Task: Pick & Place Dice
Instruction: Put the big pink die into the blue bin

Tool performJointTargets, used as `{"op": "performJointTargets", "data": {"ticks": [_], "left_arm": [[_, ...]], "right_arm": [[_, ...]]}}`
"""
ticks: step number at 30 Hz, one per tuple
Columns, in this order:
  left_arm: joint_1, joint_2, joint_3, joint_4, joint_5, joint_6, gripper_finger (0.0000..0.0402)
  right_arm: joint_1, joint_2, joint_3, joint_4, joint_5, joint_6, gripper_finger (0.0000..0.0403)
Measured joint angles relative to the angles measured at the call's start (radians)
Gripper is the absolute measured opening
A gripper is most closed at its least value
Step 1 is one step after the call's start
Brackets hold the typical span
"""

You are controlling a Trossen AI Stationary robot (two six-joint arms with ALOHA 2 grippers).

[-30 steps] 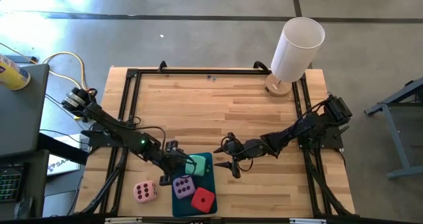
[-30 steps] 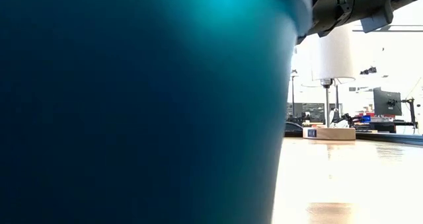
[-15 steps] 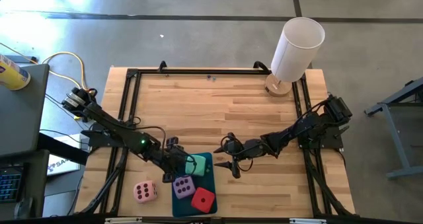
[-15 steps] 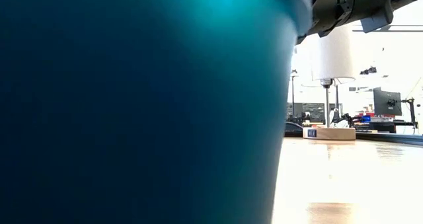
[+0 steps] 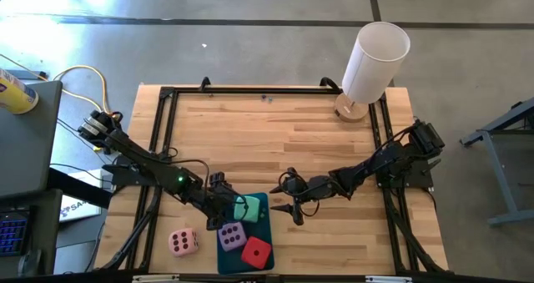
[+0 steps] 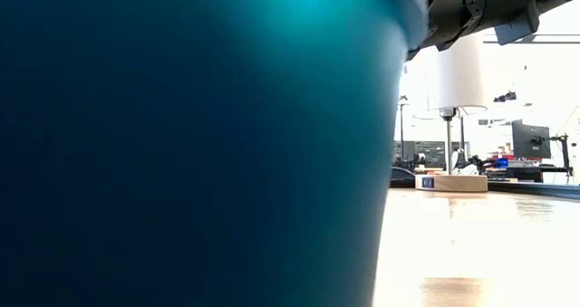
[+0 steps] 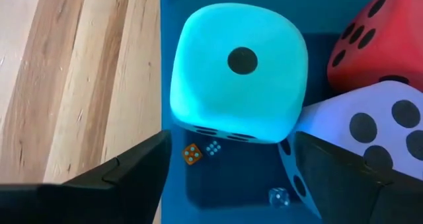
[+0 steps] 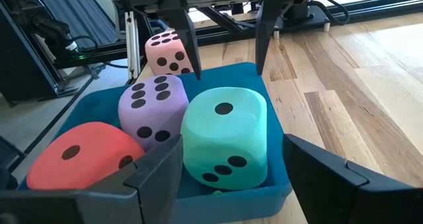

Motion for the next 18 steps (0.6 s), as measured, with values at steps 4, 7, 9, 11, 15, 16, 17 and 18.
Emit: {"op": "performJointTargets", "data": {"ticks": [4,7,9,11,15,16,17,18], "left_arm": [[0.0,0.0,0.0,0.007,0.037,-0.003,0.0309],[0.002,0.0,0.0,0.026,0.084,0.025,0.0309],[0.007,-0.001,0.0,0.029,0.087,0.055,0.0309],[0.008,-0.001,0.0,0.032,0.086,0.06,0.0309],[0.008,-0.001,0.0,0.039,0.086,0.061,0.0309],[0.008,-0.001,0.0,0.043,0.086,0.061,0.0309],[0.008,-0.001,0.0,0.046,0.086,0.061,0.0309],[0.008,-0.001,0.0,0.05,0.085,0.061,0.0309]], "right_arm": [[0.0,0.0,0.0,0.0,0.0,0.0,0.0249],[0.0,0.0,0.0,0.0,0.0,0.0,0.0249],[0.0,0.0,0.0,0.001,0.0,0.0,0.0249],[0.0,0.0,0.0,0.001,0.002,0.0,0.0249],[0.0,0.0,0.0,0.001,0.003,0.0,0.0249],[0.0,0.0,0.0,0.001,0.003,0.0,0.0249],[0.0,0.0,0.0,0.001,0.003,0.0,0.0249],[0.0,0.0,0.0,0.001,0.003,0.0,0.0249]]}}
